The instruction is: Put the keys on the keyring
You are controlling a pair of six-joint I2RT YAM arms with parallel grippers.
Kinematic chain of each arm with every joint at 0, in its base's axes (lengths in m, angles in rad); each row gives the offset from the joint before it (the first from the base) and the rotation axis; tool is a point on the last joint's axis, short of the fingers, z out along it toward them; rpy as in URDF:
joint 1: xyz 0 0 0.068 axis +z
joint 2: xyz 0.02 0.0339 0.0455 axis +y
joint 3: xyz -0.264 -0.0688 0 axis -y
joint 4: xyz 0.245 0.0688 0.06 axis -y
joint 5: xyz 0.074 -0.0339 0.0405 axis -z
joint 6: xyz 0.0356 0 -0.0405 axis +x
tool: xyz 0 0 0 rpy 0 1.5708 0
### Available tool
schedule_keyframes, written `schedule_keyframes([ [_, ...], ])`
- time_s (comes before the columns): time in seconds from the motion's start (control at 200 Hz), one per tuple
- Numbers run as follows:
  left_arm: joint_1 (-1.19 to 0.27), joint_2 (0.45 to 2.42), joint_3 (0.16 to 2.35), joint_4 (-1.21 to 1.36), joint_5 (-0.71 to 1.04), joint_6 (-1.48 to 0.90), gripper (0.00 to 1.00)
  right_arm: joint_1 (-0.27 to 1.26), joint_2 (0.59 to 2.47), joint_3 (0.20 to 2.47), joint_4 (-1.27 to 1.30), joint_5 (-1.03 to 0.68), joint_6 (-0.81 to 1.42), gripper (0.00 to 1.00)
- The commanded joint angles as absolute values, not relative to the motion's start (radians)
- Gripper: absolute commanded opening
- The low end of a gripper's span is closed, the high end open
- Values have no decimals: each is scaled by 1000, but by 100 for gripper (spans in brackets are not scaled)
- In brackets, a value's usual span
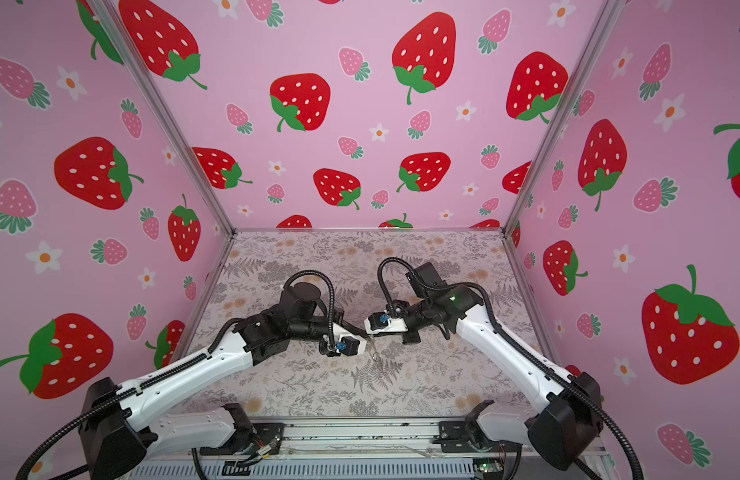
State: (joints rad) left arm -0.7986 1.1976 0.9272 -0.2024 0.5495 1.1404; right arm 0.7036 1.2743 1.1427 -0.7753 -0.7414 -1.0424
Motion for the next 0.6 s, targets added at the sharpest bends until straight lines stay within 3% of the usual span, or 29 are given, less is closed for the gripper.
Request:
schedule_keyframes([
  [0.0,-806,1190,973,-261,590,1194,0,709,1284,1185,-811,-768,-1059,0],
  [0.595,-808,1195,979,-234,592,1181,0,720,1329,1218,-862,-777,-1081,0],
])
